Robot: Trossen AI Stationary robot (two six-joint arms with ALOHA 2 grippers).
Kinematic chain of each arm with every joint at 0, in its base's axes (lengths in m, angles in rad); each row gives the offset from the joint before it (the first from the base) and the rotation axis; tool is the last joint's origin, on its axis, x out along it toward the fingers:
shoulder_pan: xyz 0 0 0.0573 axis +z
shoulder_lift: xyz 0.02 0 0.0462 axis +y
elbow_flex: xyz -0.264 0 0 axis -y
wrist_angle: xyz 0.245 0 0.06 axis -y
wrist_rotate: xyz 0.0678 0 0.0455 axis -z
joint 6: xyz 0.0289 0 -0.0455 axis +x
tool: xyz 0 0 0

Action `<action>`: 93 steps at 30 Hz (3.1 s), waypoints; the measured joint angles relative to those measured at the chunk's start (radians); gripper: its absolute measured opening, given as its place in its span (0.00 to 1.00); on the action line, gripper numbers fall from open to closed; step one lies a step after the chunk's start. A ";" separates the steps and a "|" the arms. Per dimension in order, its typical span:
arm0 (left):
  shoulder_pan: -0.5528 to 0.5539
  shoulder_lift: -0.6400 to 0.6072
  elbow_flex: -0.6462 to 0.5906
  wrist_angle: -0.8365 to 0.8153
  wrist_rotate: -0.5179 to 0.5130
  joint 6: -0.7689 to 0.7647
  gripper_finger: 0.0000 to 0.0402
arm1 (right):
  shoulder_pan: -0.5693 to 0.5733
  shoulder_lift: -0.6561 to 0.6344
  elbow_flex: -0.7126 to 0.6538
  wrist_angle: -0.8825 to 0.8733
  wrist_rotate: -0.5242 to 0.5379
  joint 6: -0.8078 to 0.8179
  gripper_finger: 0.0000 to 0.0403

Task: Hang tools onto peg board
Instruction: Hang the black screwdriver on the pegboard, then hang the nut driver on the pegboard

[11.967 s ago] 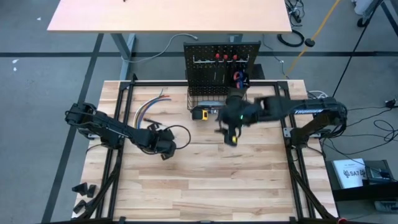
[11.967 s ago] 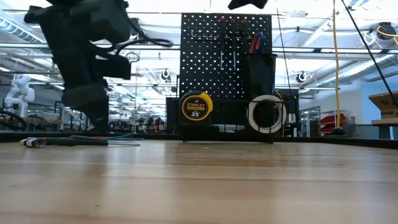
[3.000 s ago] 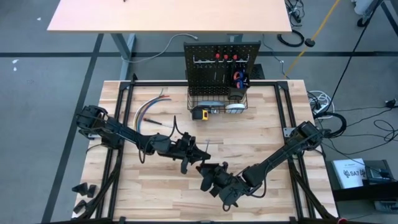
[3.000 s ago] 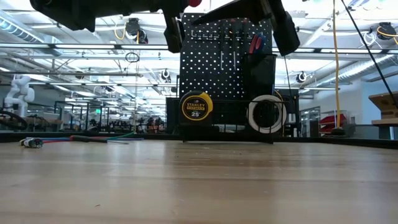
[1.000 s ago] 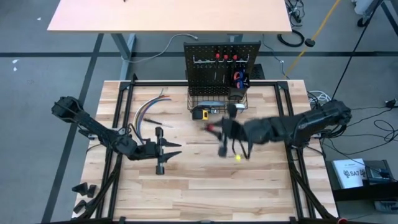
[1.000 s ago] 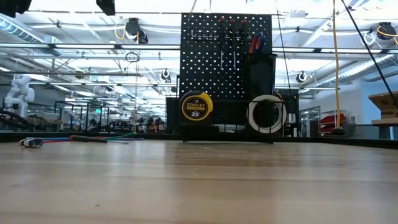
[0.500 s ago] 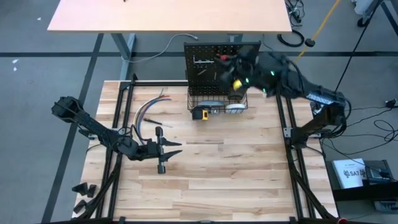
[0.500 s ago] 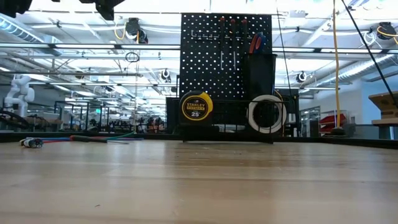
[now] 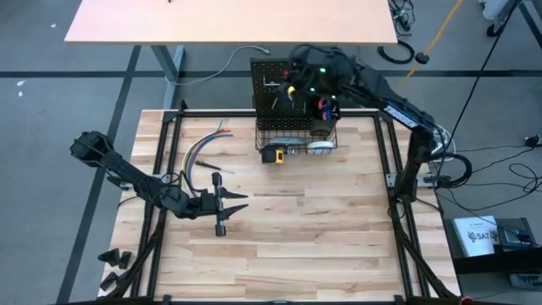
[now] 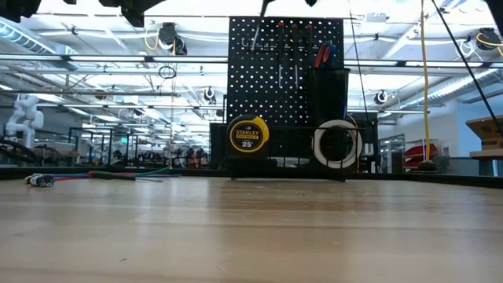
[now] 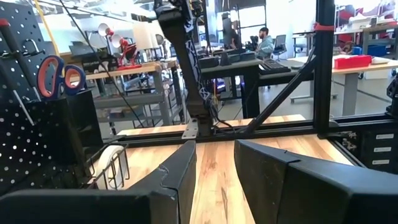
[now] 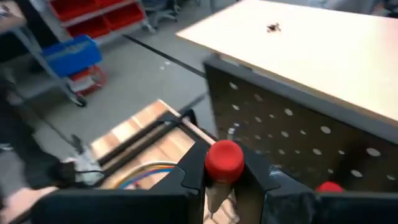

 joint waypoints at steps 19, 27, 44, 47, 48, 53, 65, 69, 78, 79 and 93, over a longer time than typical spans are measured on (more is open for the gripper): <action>0.000 0.000 0.000 -0.010 0.000 0.002 0.29 | -0.045 0.049 0.002 -0.064 0.097 -0.063 0.10; 0.001 0.000 0.000 -0.010 0.000 0.001 0.29 | -0.043 0.049 0.002 -0.063 0.117 -0.073 0.10; 0.001 0.000 0.000 -0.010 0.000 0.000 0.29 | -0.010 0.089 0.004 -0.025 0.241 -0.117 0.10; 0.001 0.000 0.000 -0.013 0.000 0.000 0.29 | -0.010 0.114 0.002 -0.032 0.242 -0.117 0.11; 0.001 0.000 0.000 -0.015 0.000 0.000 0.29 | -0.012 0.118 0.002 -0.031 0.242 -0.117 0.12; 0.001 0.000 0.000 -0.028 0.000 0.000 0.29 | -0.019 0.131 0.002 -0.025 0.240 -0.138 0.20; 0.001 0.000 0.000 -0.033 0.000 0.000 0.29 | -0.017 0.125 0.002 0.003 0.239 -0.249 0.32; 0.001 0.000 0.000 -0.034 0.000 0.000 0.29 | -0.017 0.105 0.002 0.017 0.237 -0.254 0.35; 0.001 0.000 0.000 -0.040 -0.003 0.001 0.29 | 0.002 0.014 0.002 0.044 0.234 -0.251 0.35; 0.001 0.000 0.000 -0.051 -0.014 -0.003 0.29 | 0.010 0.004 0.002 0.044 0.232 -0.250 0.35; 0.001 -0.150 0.141 -1.050 -0.181 -0.708 0.29 | 0.275 -0.014 -0.015 -0.374 -0.075 -0.148 0.35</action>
